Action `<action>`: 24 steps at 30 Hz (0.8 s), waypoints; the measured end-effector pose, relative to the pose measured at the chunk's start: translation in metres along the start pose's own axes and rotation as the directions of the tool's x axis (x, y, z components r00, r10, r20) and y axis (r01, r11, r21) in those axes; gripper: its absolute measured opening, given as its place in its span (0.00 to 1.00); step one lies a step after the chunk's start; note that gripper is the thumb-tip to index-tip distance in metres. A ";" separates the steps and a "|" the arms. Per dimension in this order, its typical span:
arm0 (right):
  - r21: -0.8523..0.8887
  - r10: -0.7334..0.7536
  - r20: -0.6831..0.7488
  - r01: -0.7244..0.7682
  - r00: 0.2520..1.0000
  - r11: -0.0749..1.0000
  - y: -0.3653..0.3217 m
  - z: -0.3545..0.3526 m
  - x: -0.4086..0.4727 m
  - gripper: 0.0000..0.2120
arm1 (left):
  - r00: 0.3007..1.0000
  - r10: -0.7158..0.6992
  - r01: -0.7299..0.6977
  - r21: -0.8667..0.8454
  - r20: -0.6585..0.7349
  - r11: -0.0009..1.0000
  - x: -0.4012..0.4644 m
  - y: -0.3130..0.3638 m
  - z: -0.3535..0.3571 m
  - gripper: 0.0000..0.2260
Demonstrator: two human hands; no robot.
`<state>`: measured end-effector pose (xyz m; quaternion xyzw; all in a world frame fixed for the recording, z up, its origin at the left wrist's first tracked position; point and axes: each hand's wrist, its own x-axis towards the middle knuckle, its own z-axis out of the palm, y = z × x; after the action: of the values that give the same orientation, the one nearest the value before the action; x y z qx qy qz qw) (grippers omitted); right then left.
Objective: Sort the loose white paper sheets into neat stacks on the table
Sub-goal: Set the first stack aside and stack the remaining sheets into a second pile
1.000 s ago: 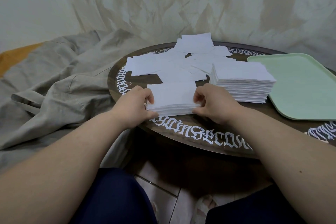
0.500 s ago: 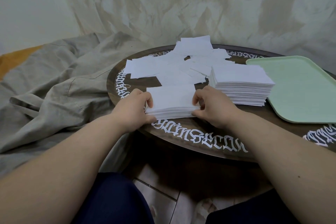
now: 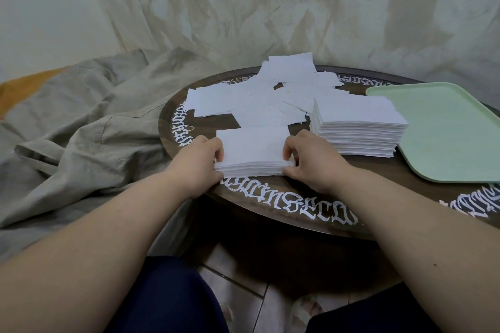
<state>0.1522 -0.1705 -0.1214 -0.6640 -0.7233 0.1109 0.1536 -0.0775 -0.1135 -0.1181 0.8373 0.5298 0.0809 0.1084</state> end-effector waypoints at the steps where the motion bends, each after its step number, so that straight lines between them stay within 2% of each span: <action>1: -0.004 0.000 -0.002 0.000 1.000 1.000 0.000 0.000 0.000 0.09 | 1.000 0.002 -0.002 0.001 -0.001 1.000 0.000 -0.001 0.000 0.11; 6: -0.024 -0.004 -0.006 0.003 1.000 1.000 0.000 -0.001 0.000 0.07 | 1.000 -0.001 0.001 0.004 0.007 1.000 0.001 0.000 0.000 0.13; 9: -0.032 -0.015 -0.018 0.014 1.000 0.999 -0.001 -0.004 -0.001 0.07 | 0.998 -0.026 0.023 -0.054 -0.049 0.998 0.000 0.001 -0.003 0.15; 12: -0.054 -0.054 -0.043 0.051 0.998 0.997 -0.004 -0.005 -0.001 0.05 | 0.985 -0.001 -0.023 -0.142 -0.170 0.990 0.001 0.003 -0.003 0.08; 18: -0.086 -0.058 0.006 0.058 0.998 0.995 -0.008 -0.007 -0.004 0.06 | 0.993 0.025 -0.034 -0.083 -0.113 0.996 0.003 0.002 0.004 0.01; 21: -0.040 -0.056 -0.113 0.052 0.992 0.998 -0.008 -0.012 -0.002 0.06 | 0.983 0.028 -0.050 -0.114 -0.183 0.992 0.006 0.002 0.004 0.11; 24: -0.017 -0.076 -0.177 0.074 0.981 0.997 -0.011 -0.010 0.004 0.16 | 0.993 0.070 -0.081 -0.105 -0.100 0.991 0.010 0.007 0.005 0.21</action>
<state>0.1450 -0.1686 -0.1077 -0.6444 -0.7317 0.0415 0.2181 -0.0657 -0.1076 -0.1210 0.8447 0.4972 0.1538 0.1250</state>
